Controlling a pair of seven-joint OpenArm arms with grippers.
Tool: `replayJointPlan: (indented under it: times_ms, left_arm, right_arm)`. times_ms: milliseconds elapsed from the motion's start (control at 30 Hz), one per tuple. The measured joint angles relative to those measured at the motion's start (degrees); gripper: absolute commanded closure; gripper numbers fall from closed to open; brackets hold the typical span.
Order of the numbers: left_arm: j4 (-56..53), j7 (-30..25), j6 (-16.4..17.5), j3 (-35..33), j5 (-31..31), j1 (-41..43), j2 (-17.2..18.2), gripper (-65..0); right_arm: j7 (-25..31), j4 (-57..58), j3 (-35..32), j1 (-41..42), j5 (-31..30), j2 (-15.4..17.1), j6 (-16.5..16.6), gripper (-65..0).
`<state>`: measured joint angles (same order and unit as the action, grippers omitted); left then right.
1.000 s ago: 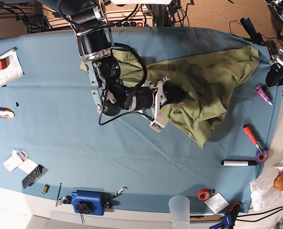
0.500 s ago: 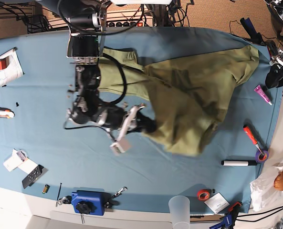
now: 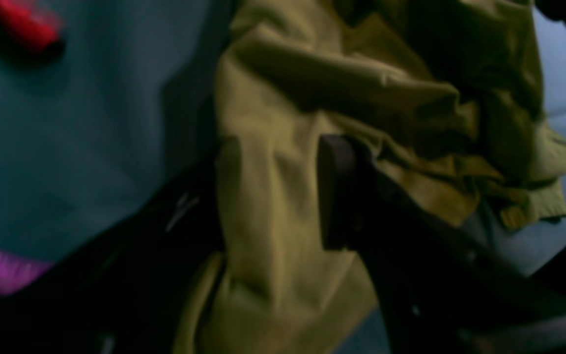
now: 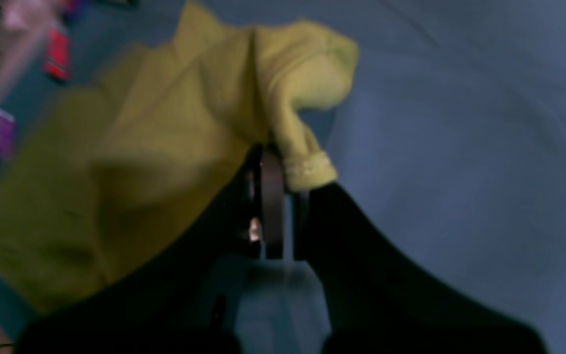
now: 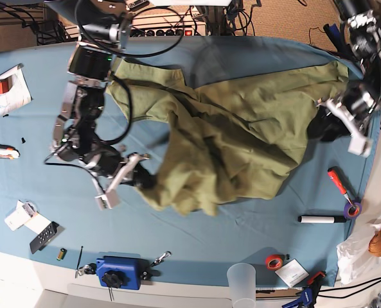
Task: Layout the t-shirt on the table in an organized manner, then fold the t-shirt properly
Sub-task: 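Grasp shirt edges with both grippers and pull them apart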
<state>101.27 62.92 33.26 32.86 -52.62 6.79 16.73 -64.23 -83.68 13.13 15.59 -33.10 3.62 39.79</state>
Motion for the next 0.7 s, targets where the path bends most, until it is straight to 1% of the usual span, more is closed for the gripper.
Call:
replayJointPlan:
  times_ms: [67,133,200,300,367,433,533,700]
  left_arm:
    - [0.0,-1.6,-1.2,-3.2,3.9,-2.5,0.1,-26.0]
    - [0.0,-4.8,-2.6,-6.3,8.2,-4.5,0.1,-26.0]
    - [0.0,-6.1,-3.8,-9.0,12.3,-5.9,0.1,-26.0]
    - [-0.3,-6.7,-4.1,-12.6,15.6,-7.6,0.2,-26.0]
    - [-1.9,-9.3,-3.9,-15.1,17.8,-8.9,0.3,-26.0]
    - [-4.7,-10.6,-3.9,-17.4,20.7,-10.7,0.2,-26.0]
    - [-8.9,-11.8,-6.9,-18.9,21.8,-13.3,0.2,-26.0]
    - [-14.3,-12.5,-6.8,-19.0,21.7,-18.4,0.3,-26.0]
  right_arm:
    - [0.7,0.0,0.0,0.0,1.8,2.1,0.0,0.0]
    - [1.7,0.0,0.0,0.0,3.3,3.8,0.0,0.0]
    - [2.8,0.0,0.0,0.1,4.8,5.1,0.2,0.0]
    - [5.0,0.0,0.0,0.1,7.8,6.5,0.2,0.0]
    - [6.3,0.0,0.0,0.4,11.1,7.1,0.1,0.0]
    - [7.8,0.0,-0.1,1.3,14.7,7.5,-2.5,0.0]
    - [9.6,0.0,0.0,3.6,17.0,7.9,-3.8,0.0]
    - [10.2,0.0,-1.2,6.2,17.2,7.8,-3.8,0.0]
